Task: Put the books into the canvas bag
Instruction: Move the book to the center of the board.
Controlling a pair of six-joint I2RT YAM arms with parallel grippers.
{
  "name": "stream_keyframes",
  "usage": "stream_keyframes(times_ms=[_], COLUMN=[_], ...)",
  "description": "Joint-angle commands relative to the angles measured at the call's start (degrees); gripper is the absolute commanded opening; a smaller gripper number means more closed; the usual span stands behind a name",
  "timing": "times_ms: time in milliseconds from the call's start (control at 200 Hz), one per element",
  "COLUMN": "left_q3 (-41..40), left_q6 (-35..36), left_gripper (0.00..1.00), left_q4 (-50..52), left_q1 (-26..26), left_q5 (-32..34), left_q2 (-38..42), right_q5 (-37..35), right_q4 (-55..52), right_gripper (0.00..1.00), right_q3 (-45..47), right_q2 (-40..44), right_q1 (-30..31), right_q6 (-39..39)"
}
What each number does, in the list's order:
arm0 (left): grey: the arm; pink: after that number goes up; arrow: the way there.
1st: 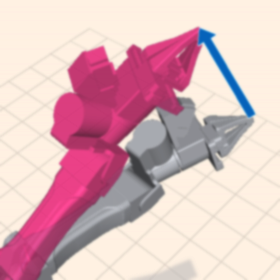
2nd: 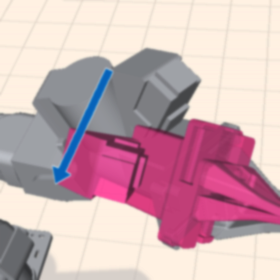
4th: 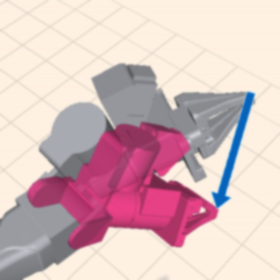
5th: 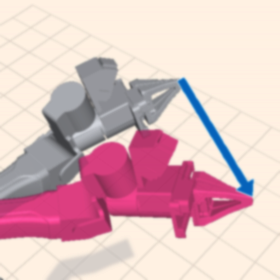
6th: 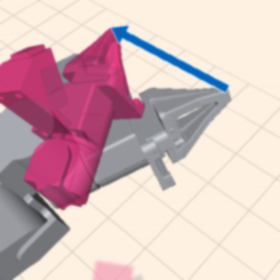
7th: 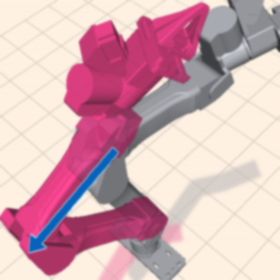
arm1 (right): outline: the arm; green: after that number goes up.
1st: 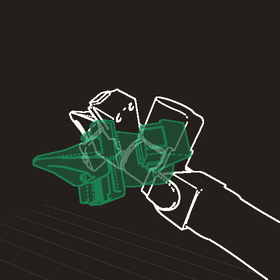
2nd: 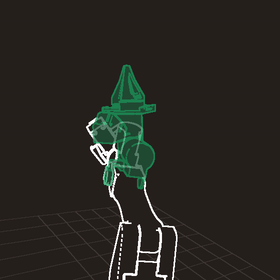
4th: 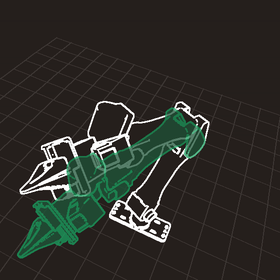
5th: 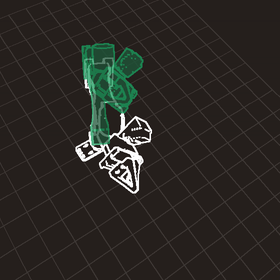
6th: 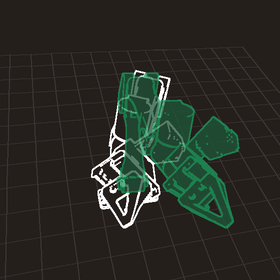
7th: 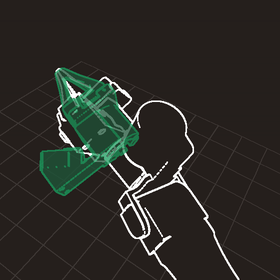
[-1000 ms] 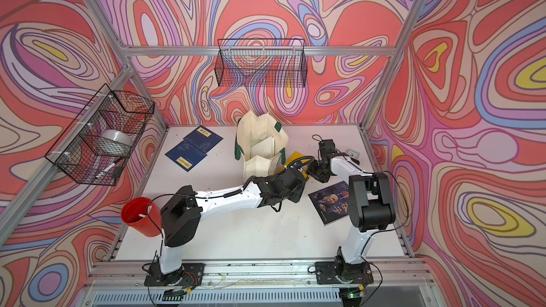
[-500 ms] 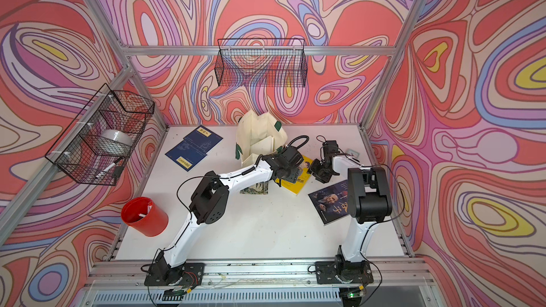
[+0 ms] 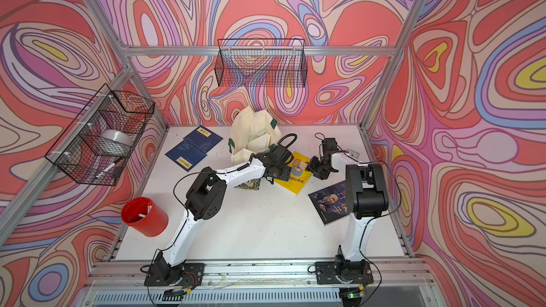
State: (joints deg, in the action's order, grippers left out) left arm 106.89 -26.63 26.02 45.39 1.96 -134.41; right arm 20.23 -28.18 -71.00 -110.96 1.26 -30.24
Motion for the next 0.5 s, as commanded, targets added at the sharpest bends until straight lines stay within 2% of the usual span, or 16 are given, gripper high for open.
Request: stream_keyframes(times_ms=[0, 180, 361, 496], left_q3=[-5.8, -12.4, -23.1, -33.6], left_q6=[-2.7, -4.8, -8.2, -12.3], left_gripper=[0.62, 0.52, 0.52, 0.52], left_q4=[-2.7, -5.1, -7.4, -12.2], left_q1=[0.4, 3.1, 5.7, 8.0], left_q5=[-6.0, -6.5, -4.0, -4.1], left_q2=[1.5, 6.6, 14.6, 21.2], right_q5=[1.5, 3.3, 3.2, 2.2], right_q4=[-2.9, -4.6, -3.8, -3.8], right_gripper=[0.46, 0.32, 0.30, 0.28], right_q3=[-0.1, 2.8, 11.3, 17.4], right_q2=[-1.9, -0.3, 6.8, 14.0], right_q1=[1.0, 3.4, 6.0, 12.0], right_q6=[1.9, 2.7, 0.2, -3.4])
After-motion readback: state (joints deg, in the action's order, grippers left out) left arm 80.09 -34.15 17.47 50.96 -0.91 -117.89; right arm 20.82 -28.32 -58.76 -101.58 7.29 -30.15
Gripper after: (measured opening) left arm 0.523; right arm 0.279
